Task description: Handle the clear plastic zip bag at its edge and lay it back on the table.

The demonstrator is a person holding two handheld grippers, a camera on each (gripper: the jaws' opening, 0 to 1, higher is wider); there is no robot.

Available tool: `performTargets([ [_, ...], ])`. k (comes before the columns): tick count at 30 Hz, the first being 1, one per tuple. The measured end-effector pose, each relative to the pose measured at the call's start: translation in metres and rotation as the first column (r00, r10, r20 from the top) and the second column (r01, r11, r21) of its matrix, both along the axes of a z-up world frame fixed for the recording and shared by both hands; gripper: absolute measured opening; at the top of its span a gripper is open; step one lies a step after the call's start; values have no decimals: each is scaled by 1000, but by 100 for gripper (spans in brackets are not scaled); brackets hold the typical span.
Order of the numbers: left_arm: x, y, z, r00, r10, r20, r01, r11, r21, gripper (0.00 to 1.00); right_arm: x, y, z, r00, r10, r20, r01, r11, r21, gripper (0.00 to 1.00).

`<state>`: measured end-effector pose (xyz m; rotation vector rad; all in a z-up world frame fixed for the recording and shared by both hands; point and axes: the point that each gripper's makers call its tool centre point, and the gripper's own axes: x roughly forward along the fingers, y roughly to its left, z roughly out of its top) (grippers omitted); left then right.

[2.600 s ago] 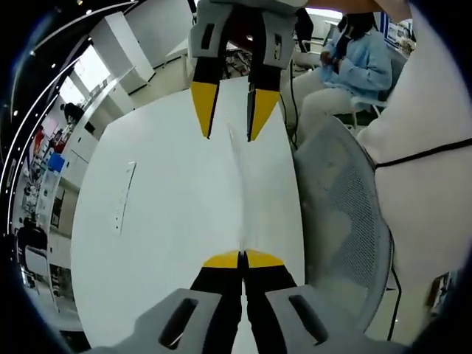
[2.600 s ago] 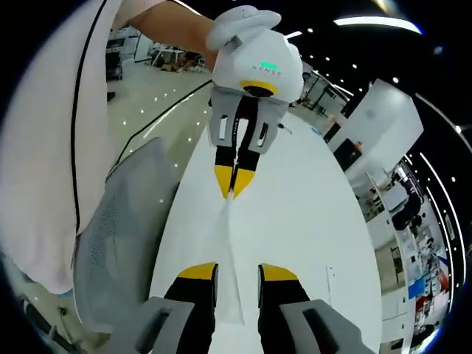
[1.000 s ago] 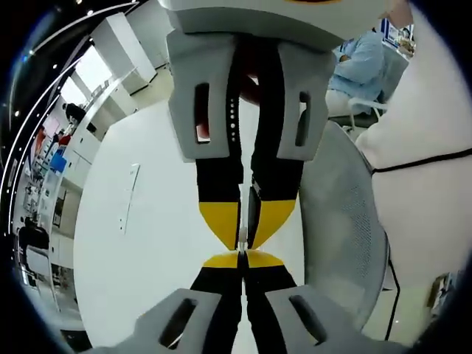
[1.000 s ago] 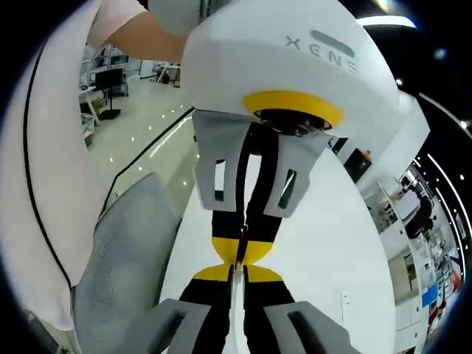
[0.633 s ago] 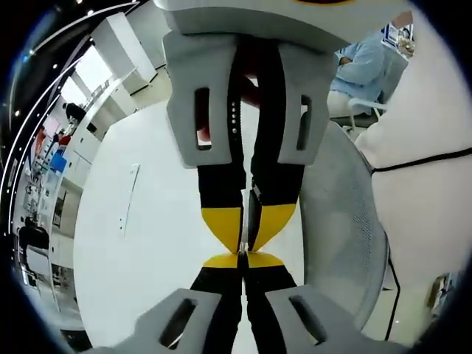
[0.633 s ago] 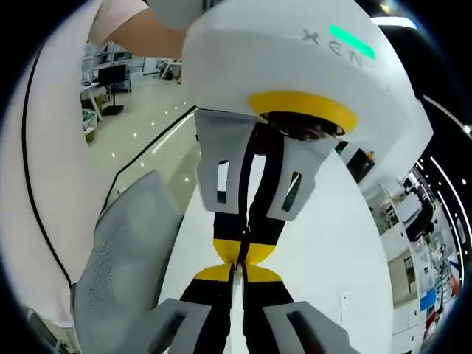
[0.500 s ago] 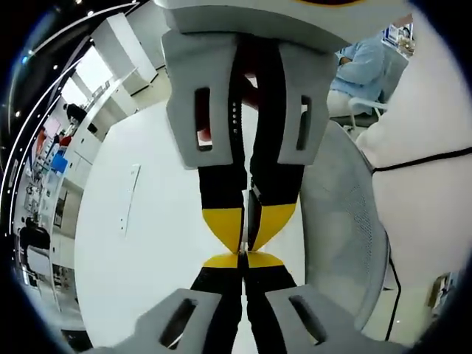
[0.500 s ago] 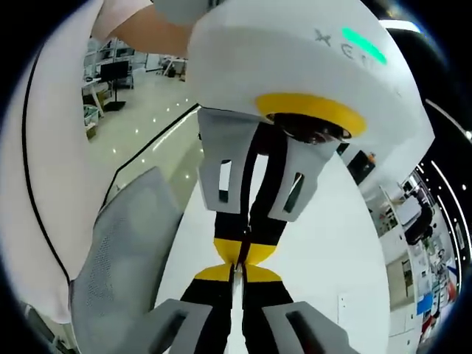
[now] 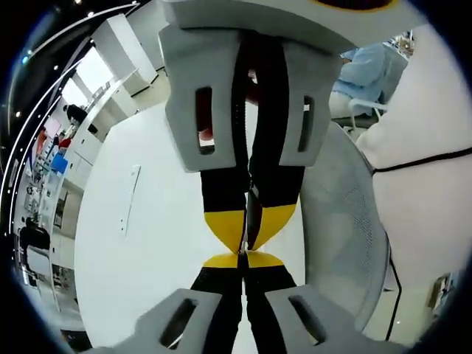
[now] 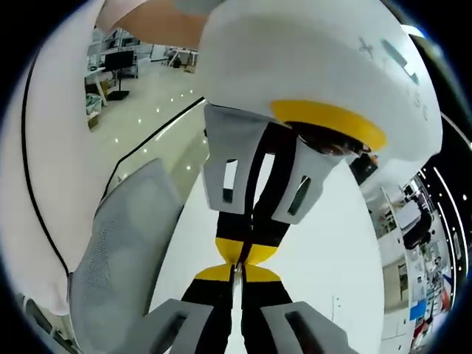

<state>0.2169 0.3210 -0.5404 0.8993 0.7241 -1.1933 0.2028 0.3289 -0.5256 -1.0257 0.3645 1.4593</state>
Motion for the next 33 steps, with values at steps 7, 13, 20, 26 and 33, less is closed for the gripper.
performTargets([
  [7,0,-1,-1,1000,-1,-2,1,1000,-5,0,-1,-1,0,1000,10,11,-9,1000,-26,0],
  [13,0,-2,1,1000,-2,0,2,1000,-10,0,-1,-2,1,1000,10,15,-10,999,-35,0],
  [20,0,-3,0,1000,-3,-1,3,1000,-10,0,-1,-4,-1,1000,0,11,1,998,-60,0],
  [26,-1,-4,0,1000,-4,-6,3,1000,-12,0,-1,-6,-1,1000,-2,6,2,998,-65,0],
  [33,-2,-5,-1,1000,-8,-6,8,1000,-8,0,-1,-8,-2,1000,0,10,1,997,-80,0],
])
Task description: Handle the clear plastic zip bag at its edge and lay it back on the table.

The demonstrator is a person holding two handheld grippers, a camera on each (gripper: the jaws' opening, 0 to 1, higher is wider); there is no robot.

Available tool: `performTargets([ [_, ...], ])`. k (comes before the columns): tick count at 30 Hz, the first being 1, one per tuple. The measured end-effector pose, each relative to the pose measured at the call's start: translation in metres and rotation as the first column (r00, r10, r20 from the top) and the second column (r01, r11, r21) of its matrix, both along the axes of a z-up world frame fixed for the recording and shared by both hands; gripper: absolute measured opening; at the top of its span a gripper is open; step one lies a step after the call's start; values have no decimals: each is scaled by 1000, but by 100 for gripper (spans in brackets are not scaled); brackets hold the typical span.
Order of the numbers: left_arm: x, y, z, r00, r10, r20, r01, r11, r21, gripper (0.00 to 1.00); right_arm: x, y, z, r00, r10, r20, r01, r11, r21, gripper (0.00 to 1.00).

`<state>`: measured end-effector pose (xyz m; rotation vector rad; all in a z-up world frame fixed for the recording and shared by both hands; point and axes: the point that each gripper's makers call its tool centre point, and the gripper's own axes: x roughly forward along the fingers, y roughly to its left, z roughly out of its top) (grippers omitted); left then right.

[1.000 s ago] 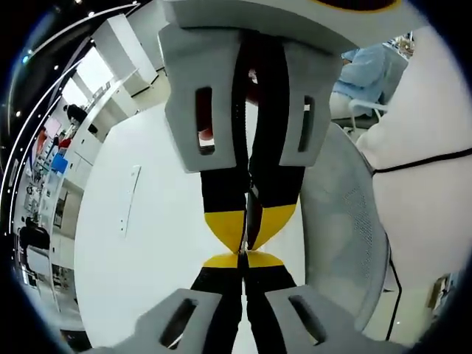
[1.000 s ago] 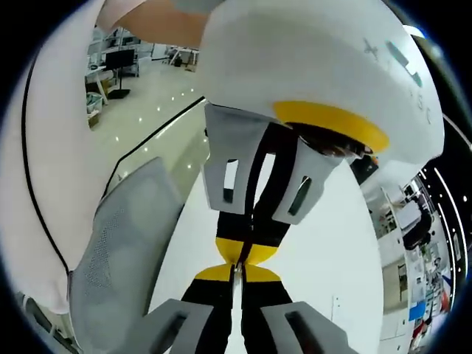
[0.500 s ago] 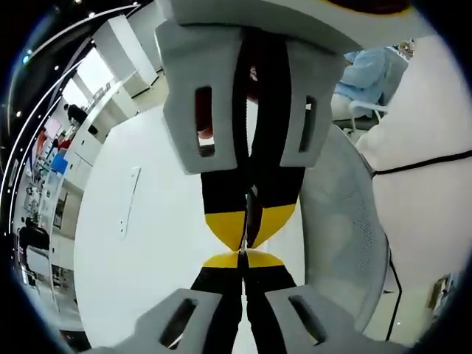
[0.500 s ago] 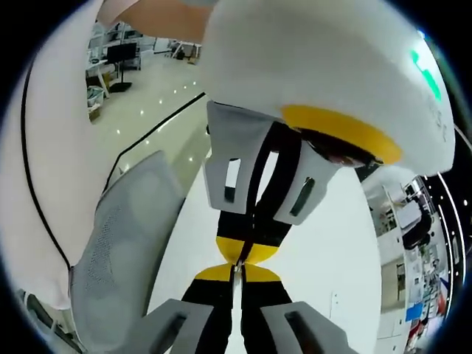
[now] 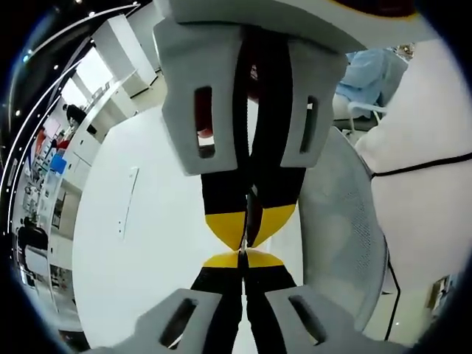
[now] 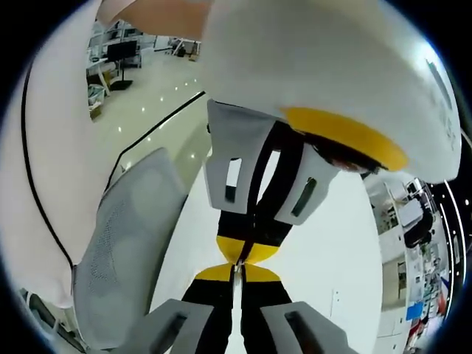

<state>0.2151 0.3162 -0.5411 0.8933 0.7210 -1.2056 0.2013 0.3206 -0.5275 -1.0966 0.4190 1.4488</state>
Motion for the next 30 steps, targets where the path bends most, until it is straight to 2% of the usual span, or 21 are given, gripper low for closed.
performTargets([
  [30,3,5,-1,1000,13,7,-13,1000,-1,0,7,-20,-2,1000,-19,1,19,1000,-13,0],
])
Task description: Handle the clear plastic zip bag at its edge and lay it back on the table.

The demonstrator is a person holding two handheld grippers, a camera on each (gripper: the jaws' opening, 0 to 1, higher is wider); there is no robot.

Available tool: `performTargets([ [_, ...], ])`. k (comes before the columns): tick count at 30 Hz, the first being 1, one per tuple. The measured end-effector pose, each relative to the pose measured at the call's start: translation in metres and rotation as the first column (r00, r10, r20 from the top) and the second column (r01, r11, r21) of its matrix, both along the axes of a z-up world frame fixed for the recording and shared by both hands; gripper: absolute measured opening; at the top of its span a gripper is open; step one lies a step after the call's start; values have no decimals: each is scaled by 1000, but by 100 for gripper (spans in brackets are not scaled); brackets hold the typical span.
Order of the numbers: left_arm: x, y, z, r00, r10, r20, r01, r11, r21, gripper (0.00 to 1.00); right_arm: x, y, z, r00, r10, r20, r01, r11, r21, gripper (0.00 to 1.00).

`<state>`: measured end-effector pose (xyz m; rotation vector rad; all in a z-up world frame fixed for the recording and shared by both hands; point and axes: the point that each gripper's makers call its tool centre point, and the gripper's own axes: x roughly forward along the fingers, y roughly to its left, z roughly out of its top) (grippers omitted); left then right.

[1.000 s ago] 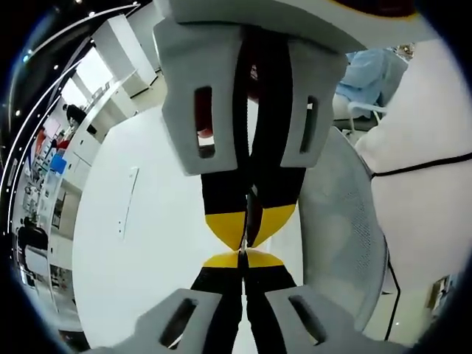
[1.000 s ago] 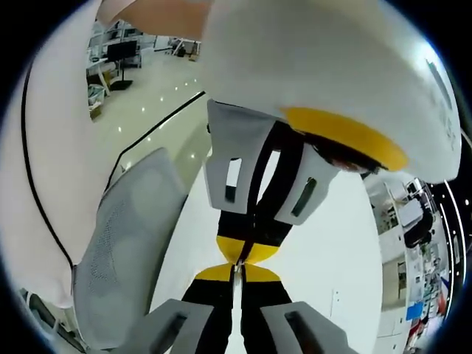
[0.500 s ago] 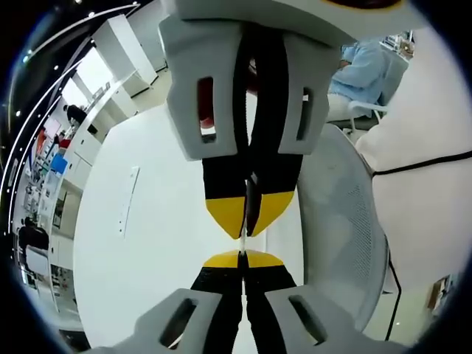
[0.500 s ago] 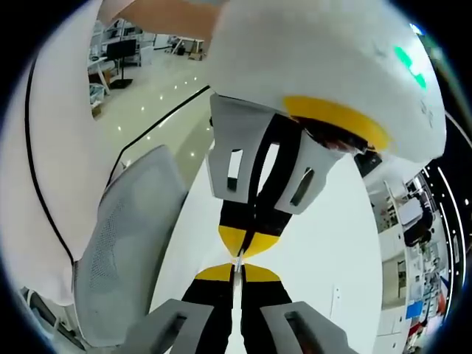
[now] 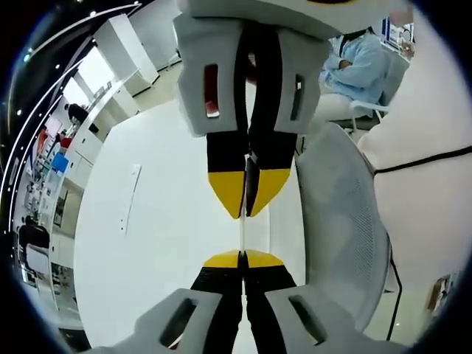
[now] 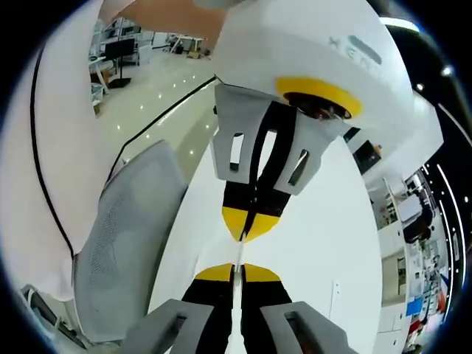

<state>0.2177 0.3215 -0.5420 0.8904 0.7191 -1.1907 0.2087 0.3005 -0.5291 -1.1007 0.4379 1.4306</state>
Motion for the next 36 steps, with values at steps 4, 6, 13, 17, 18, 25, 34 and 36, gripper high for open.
performTargets([
  [4,3,2,0,1000,7,1,-7,1000,-2,0,3,-3,0,1000,-5,-1,5,1000,3,0],
  [6,5,3,1,1000,10,2,-10,1000,-3,0,4,-4,0,1000,-8,-1,8,1000,4,0],
  [13,8,4,0,1000,13,6,-13,1000,-4,0,8,-7,-1,1000,-13,2,13,1000,9,0],
  [17,10,6,-1,1000,15,8,-15,1000,1,0,11,-10,-4,1000,-18,4,18,1000,7,0],
  [18,10,6,-1,1000,16,8,-16,1000,0,0,11,-11,-4,1000,-18,3,18,1000,6,0],
  [25,13,9,-2,1000,21,8,-21,1000,-2,0,13,-14,-5,1000,-23,0,23,1000,9,0],
  [34,15,9,-1,1000,25,10,-25,1000,-7,0,15,-20,-5,999,-33,1,33,999,11,0],
  [36,15,10,-1,1000,27,9,-27,1000,-8,0,16,-21,-5,999,-37,-1,37,999,12,0],
])
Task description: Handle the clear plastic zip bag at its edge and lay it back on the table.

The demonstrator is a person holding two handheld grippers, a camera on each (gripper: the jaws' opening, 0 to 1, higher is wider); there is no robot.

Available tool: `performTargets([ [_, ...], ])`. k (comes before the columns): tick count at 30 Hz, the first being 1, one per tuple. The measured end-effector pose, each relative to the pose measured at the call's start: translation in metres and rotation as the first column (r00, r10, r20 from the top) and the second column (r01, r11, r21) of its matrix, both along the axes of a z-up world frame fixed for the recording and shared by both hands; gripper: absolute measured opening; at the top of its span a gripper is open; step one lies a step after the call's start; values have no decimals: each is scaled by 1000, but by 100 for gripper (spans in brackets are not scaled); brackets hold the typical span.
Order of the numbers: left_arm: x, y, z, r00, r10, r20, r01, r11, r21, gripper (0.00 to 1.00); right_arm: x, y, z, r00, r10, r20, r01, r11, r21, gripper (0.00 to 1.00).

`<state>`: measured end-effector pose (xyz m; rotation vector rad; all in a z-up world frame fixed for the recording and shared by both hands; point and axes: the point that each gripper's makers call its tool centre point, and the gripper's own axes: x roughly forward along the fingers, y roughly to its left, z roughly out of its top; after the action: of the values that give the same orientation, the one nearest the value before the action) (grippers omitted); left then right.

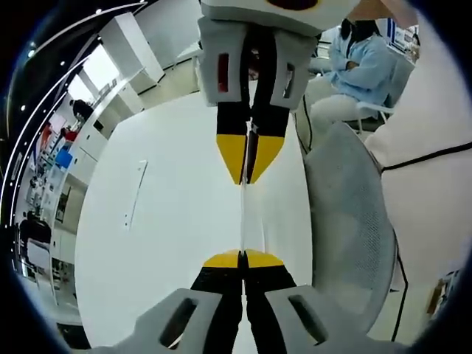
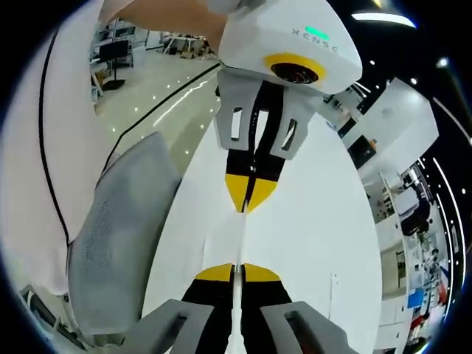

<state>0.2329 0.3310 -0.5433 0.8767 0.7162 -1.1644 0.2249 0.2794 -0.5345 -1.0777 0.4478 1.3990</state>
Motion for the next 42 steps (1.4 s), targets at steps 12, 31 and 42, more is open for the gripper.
performTargets([
  [12,1,1,1,1000,5,6,-5,1000,-6,0,2,-8,0,1000,-12,0,12,1000,-1,0],
  [31,2,2,4,1000,6,20,-6,1000,-14,0,4,-22,2,999,-36,-1,36,999,-9,0],
  [42,2,3,4,1000,3,25,-3,1000,-9,0,4,-32,3,999,-48,-1,48,999,-18,0],
])
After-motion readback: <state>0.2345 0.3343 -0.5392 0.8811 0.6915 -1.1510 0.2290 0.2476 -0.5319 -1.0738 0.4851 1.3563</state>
